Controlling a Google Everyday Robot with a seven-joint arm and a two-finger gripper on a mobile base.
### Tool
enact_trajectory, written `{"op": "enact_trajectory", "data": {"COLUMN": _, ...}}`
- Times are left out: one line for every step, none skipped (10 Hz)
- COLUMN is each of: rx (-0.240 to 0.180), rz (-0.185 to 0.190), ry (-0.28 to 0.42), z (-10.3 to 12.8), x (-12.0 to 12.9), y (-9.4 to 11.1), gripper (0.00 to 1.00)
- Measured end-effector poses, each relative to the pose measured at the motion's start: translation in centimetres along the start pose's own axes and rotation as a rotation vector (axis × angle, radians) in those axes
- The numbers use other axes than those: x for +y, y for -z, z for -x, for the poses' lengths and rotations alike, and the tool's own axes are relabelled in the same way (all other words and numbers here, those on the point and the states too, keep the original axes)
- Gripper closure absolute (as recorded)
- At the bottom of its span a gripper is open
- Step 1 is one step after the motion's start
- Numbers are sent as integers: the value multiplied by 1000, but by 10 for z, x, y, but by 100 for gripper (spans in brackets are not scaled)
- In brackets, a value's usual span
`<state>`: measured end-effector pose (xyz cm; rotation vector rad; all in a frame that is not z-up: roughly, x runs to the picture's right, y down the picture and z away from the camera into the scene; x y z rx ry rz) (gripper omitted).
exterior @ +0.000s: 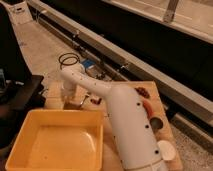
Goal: Wipe table surface with brush
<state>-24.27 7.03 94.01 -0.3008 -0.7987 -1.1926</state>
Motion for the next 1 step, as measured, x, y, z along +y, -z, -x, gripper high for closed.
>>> {"op": "enact_trajectory", "data": {"rx": 13, "rz": -3, "ry": -31, "z": -3, "x": 12, "y": 6, "gripper": 100}}
